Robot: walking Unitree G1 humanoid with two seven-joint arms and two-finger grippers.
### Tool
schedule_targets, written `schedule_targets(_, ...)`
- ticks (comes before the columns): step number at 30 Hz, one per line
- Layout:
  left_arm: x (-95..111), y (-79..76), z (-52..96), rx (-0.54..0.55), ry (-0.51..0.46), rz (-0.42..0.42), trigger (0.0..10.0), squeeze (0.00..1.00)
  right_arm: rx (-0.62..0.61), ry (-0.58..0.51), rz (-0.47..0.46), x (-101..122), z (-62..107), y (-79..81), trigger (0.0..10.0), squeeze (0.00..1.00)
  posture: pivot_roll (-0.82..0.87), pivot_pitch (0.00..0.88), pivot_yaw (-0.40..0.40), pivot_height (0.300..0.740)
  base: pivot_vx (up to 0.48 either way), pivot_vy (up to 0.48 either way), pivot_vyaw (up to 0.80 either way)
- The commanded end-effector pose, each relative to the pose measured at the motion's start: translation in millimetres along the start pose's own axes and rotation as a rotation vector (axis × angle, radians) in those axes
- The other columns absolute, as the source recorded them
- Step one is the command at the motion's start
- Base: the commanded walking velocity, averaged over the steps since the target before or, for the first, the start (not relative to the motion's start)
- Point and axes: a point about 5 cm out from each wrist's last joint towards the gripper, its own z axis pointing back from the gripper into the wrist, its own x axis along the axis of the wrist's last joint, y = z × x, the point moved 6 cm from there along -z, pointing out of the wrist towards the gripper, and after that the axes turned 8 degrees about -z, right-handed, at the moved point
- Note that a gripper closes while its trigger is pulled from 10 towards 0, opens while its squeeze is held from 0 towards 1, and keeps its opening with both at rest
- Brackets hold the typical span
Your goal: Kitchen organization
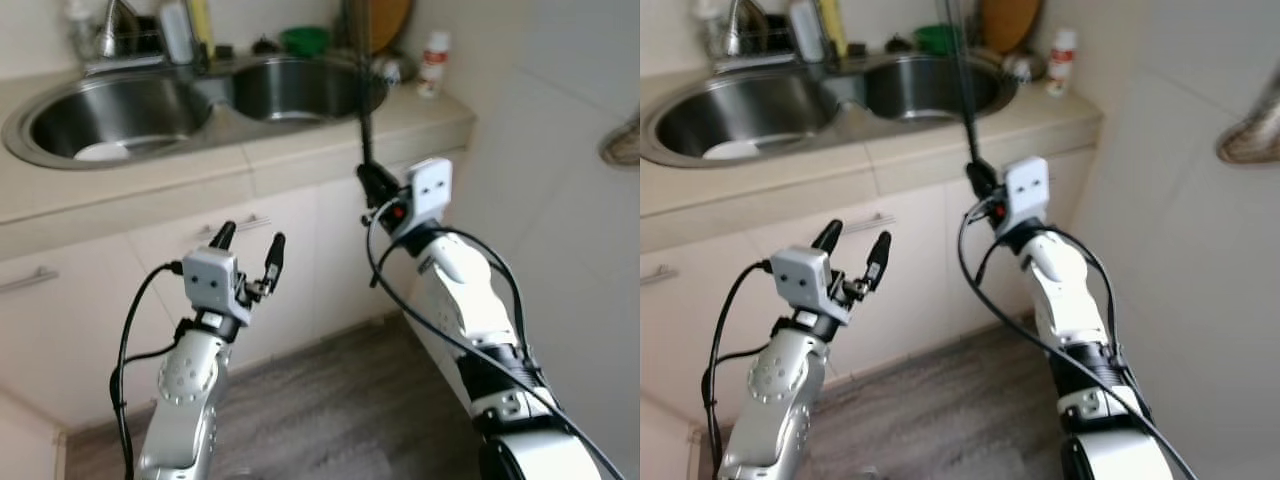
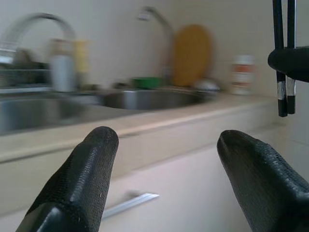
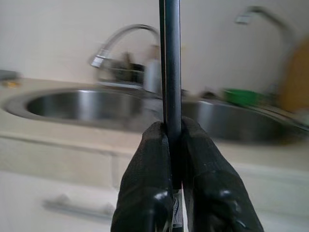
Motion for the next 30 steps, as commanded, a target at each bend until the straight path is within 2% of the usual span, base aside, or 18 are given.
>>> schedule_targets(1, 3, 8.3, 0.0, 0.026, -0.010, -0.027, 10.0, 0.00, 0.037, -0.021, -0.008, 6, -8.7, 13.1, 10.0, 0.00, 0.04, 0.001, -0.061, 0.740, 0.375, 0.000, 0.41)
schedule_targets(7, 8, 9.1, -1.8, 0.032, -0.030, -0.021, 10.0, 0.00, 0.037, -0.012, -0.001, 5, -9.6, 12.7, 10.0, 0.00, 0.04, 0.000, -0.064, 0.740, 0.361, 0.000, 0.32)
schedule_targets(15, 9, 2.8, -1.4, 0.007, -0.039, -0.009, 10.0, 0.00, 0.025, -0.028, 0.006, 9, -13.3, 8.9, 10.0, 0.00, 0.04, 0.000, -0.065, 0.740, 0.319, 0.000, 0.76)
schedule_targets(30, 12, 0.2, -3.0, 0.002, -0.055, -0.013, 10.0, 0.00, 0.024, -0.086, 0.018, 29, -31.2, 7.8, 10.0, 0.00, 0.05, 0.000, -0.071, 0.740, 0.275, 0.000, 0.00)
